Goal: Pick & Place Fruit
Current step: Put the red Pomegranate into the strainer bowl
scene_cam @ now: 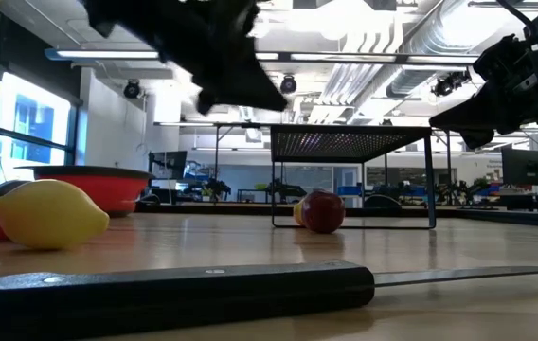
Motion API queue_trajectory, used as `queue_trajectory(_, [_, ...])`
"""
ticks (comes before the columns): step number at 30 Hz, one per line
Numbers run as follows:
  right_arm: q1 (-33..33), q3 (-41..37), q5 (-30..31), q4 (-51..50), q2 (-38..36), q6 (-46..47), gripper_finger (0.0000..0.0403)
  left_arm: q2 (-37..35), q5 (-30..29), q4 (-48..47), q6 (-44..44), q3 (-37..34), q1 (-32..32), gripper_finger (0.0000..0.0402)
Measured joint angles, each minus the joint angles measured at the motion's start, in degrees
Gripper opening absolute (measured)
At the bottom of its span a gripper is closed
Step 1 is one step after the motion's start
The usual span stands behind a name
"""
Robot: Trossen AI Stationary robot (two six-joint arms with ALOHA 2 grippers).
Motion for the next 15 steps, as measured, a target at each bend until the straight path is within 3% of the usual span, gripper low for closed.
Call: queue_trajectory(15, [0.0, 0.0, -0.1, -0.1, 0.1, 0.0, 0.0002, 4.9, -5.2, 0.7, -0.8, 4.1, -2.4, 0.0025])
